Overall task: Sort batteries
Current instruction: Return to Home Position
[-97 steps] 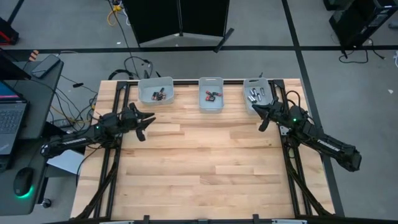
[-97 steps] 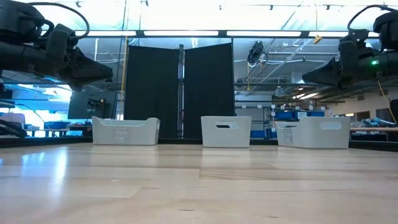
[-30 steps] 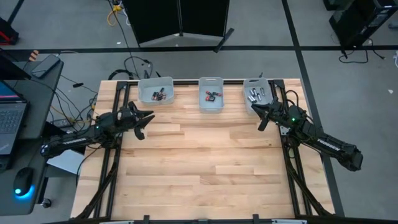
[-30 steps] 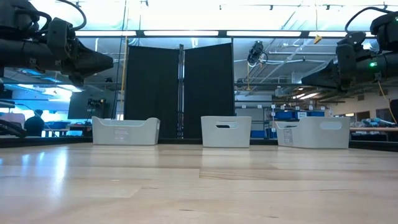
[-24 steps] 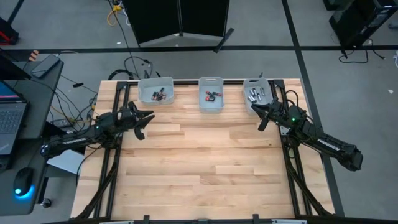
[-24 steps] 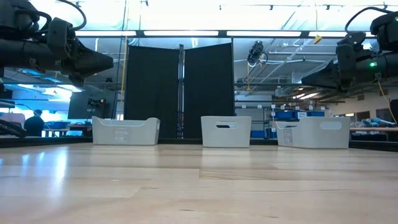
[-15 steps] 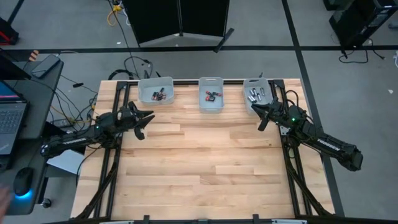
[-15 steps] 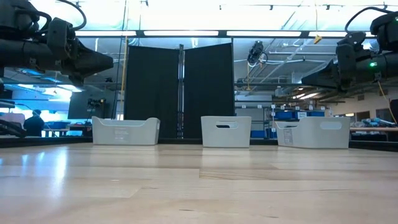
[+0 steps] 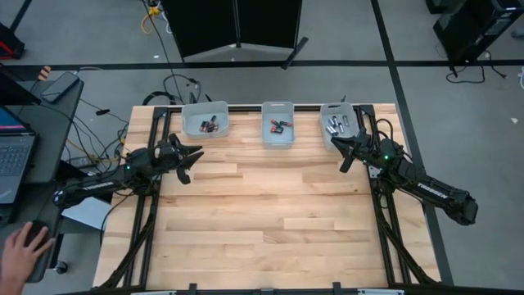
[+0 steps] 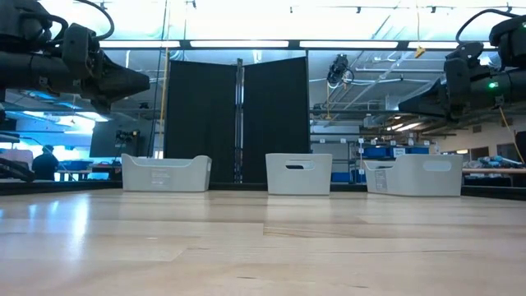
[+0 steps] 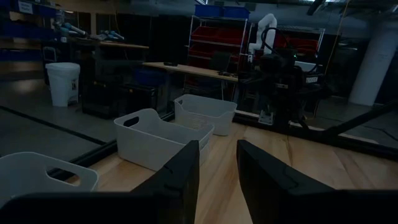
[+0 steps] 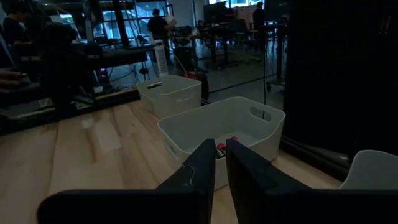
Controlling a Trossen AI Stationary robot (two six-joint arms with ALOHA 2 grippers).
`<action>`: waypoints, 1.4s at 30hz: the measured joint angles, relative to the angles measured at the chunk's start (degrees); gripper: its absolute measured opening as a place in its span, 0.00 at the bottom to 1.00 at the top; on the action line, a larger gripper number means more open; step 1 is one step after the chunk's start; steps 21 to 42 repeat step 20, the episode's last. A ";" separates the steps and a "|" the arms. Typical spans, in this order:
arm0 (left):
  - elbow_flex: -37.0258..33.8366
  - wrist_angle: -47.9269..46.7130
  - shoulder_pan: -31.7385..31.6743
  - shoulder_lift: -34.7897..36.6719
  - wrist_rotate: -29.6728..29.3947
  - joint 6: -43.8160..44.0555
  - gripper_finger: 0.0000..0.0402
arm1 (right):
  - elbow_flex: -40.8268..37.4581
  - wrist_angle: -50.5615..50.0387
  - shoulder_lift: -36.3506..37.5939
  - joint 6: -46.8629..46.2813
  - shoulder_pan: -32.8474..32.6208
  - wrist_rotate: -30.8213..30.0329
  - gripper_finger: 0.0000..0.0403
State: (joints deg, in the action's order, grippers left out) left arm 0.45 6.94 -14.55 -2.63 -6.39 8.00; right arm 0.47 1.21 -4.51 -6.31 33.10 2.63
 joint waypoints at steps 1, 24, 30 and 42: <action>0.00 0.00 -0.01 0.00 0.00 0.01 0.29 | 0.00 0.00 0.00 0.00 0.00 0.00 0.13; 0.00 -0.02 -0.01 0.00 0.00 0.01 0.29 | 0.00 0.00 0.00 -0.02 0.00 0.00 0.12; 0.00 -0.02 -0.01 0.00 0.00 0.01 0.29 | 0.00 0.00 0.00 -0.02 0.00 0.00 0.12; 0.00 -0.02 -0.01 0.00 0.00 0.01 0.29 | 0.00 0.00 0.00 -0.02 0.00 0.00 0.12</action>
